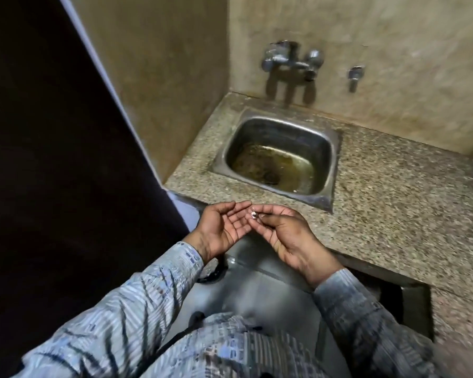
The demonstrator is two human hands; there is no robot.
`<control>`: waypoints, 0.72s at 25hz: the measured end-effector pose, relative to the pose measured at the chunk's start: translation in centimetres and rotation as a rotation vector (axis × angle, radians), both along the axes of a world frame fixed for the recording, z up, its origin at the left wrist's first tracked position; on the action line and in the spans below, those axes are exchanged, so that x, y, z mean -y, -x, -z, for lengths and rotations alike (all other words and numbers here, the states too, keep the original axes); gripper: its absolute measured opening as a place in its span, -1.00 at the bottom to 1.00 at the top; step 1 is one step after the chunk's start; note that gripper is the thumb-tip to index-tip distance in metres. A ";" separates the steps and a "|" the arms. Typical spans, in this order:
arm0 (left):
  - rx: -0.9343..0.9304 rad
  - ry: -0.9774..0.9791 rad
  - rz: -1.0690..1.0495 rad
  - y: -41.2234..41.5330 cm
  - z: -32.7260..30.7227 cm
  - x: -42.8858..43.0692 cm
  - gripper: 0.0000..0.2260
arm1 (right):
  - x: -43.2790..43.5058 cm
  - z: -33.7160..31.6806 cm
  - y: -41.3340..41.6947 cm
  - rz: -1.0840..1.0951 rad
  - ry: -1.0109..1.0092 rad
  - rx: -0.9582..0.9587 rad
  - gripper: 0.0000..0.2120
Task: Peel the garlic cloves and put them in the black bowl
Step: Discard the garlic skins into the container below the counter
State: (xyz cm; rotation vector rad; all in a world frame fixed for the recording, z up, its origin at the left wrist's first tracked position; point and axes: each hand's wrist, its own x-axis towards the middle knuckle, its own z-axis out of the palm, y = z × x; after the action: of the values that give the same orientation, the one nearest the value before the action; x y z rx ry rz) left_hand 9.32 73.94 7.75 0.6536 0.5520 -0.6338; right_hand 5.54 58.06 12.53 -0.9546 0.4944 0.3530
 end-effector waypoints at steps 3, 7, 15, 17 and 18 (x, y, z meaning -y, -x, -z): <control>-0.054 -0.018 -0.086 -1.1 2.8 -7.4 -0.68 | -6.6 3.2 -2.7 -0.141 0.005 -0.085 -0.75; -0.167 -0.073 -0.227 -0.9 8.1 -13.3 -0.65 | -12.5 9.4 -5.3 -0.278 -0.010 -0.217 -0.77; -0.468 -0.148 -0.471 -1.1 32.9 -17.8 -0.60 | -16.9 39.0 -11.0 -0.362 0.049 -0.377 -0.85; -0.479 -0.186 -0.466 -1.7 41.0 -17.6 -0.62 | -17.5 49.2 -12.2 -0.454 0.131 -0.421 -0.77; -0.481 -0.207 -0.453 -2.1 45.0 -17.3 -0.66 | -18.1 54.2 -13.1 -0.526 0.219 -0.463 -0.67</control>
State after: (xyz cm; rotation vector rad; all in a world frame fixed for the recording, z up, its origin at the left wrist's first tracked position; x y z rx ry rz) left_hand 11.42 91.25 -37.27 0.5417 1.1878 -0.3009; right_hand 18.64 76.12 -41.71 -1.2185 0.7090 1.0253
